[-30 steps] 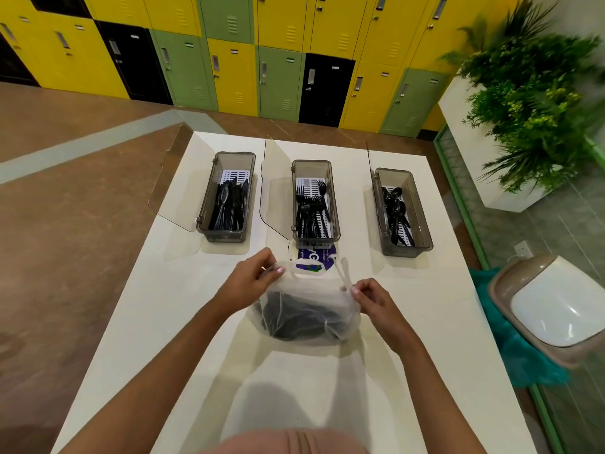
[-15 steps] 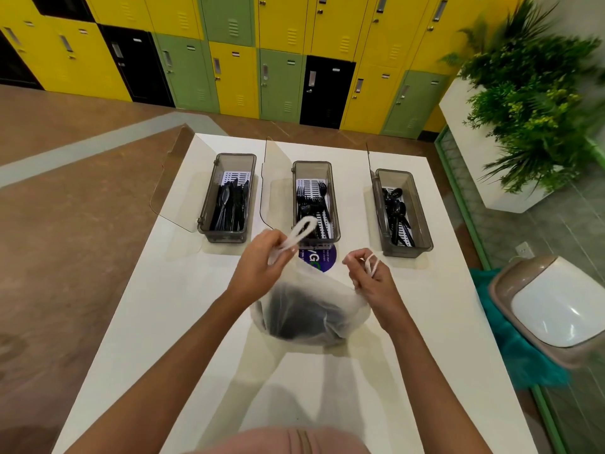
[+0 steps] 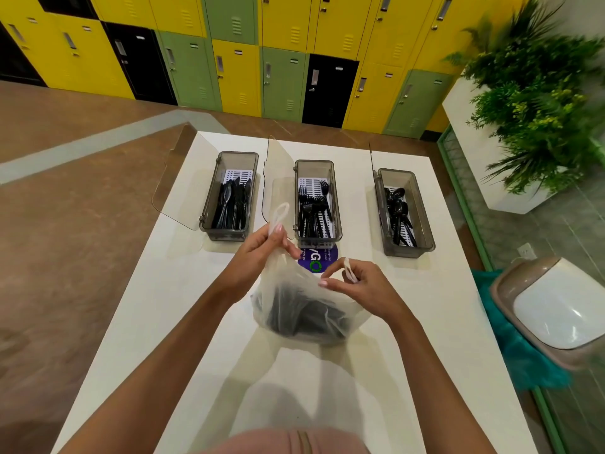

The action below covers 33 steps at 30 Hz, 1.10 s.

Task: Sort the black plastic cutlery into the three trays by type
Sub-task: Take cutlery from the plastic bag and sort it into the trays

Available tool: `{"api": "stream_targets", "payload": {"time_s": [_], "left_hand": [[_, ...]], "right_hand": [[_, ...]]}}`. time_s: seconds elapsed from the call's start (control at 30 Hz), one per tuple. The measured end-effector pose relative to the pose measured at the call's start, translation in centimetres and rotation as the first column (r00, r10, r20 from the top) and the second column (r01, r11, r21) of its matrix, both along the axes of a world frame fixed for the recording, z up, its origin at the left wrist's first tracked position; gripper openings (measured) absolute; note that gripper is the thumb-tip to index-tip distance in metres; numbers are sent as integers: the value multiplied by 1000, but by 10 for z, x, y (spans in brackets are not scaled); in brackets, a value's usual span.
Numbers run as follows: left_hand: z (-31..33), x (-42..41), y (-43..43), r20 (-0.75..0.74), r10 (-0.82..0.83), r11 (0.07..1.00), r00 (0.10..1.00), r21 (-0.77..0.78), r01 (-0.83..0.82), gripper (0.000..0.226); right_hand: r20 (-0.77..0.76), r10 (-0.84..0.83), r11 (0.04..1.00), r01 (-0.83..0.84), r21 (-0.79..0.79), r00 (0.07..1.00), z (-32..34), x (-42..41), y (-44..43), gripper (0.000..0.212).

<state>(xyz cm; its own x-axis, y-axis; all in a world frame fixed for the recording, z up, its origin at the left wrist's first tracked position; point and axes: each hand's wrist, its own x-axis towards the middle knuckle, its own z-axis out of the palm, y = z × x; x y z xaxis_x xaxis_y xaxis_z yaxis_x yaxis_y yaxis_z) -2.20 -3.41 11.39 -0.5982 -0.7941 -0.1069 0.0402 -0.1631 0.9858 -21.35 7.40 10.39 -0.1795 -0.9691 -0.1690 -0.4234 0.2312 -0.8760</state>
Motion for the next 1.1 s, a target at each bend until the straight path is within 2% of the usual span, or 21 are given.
{"api": "stream_targets", "payload": {"time_s": [0.07,0.13,0.23,0.27,0.3,0.37,0.4,0.47,0.53,0.57,0.63,0.7,0.77,0.8,0.87,0.9,0.97,1.03,1.1], "left_hand": [[-1,1,-3,-26,-8,1000,1000,23,9,32],[-1,2,-5,26,-21,999,999,-25,21,32],[-2,2,-6,218,-29,969,976,-235,81,32],[-2,1,-5,282,-40,942,958,-309,131,30],[-2,0,-5,340,-58,915,939,-359,186,28],[-1,-3,-5,428,-92,858,899,-424,290,22],[0,-5,-5,478,-103,823,872,-452,345,18],[1,-7,-5,659,-54,715,750,-499,490,5],[2,-6,-3,819,108,541,564,-524,658,17],[1,-5,-2,852,168,469,495,-511,720,25],[-2,-2,3,893,243,409,378,-448,795,40],[-7,0,6,923,303,466,237,-361,808,56],[-8,5,7,946,313,583,79,-257,771,62],[-8,6,8,956,293,635,22,-212,743,64],[-7,9,7,974,226,700,-37,-136,701,73],[-7,9,7,983,180,721,-29,-112,684,78],[-6,8,6,994,82,747,74,-111,655,78],[-4,8,5,975,6,774,223,-146,617,74],[-6,7,3,935,-6,806,354,-205,555,64]], "right_hand": [[55,-4,1000,5,-6,998,5,1,1,17],[90,-4,1000,5,-6,996,6,-1,1,20],[72,4,999,-1,-45,997,5,-4,0,8],[40,5,999,-3,-52,999,4,-4,-1,6],[-23,9,998,-10,-57,1000,2,-4,-2,14],[-226,34,998,-43,-35,974,0,-2,-5,24],[-330,55,998,-57,5,942,1,-1,-7,21],[-462,115,990,-65,123,879,9,2,-7,16],[-535,209,965,-85,247,819,12,6,-6,39],[-559,262,946,-96,308,787,12,7,-6,54],[-544,343,903,-108,417,765,9,10,-2,85],[-482,369,856,-90,508,794,4,9,3,105],[-454,394,815,-76,574,799,2,6,7,112],[-463,412,800,-68,596,785,3,3,9,113],[-499,436,775,-31,631,749,7,-1,11,113],[-527,440,769,-2,640,727,10,-1,11,112],[-603,408,800,51,598,686,19,1,10,102],[-670,281,900,54,432,687,31,5,6,79],[-650,140,980,-12,198,747,40,13,-3,45]]}}
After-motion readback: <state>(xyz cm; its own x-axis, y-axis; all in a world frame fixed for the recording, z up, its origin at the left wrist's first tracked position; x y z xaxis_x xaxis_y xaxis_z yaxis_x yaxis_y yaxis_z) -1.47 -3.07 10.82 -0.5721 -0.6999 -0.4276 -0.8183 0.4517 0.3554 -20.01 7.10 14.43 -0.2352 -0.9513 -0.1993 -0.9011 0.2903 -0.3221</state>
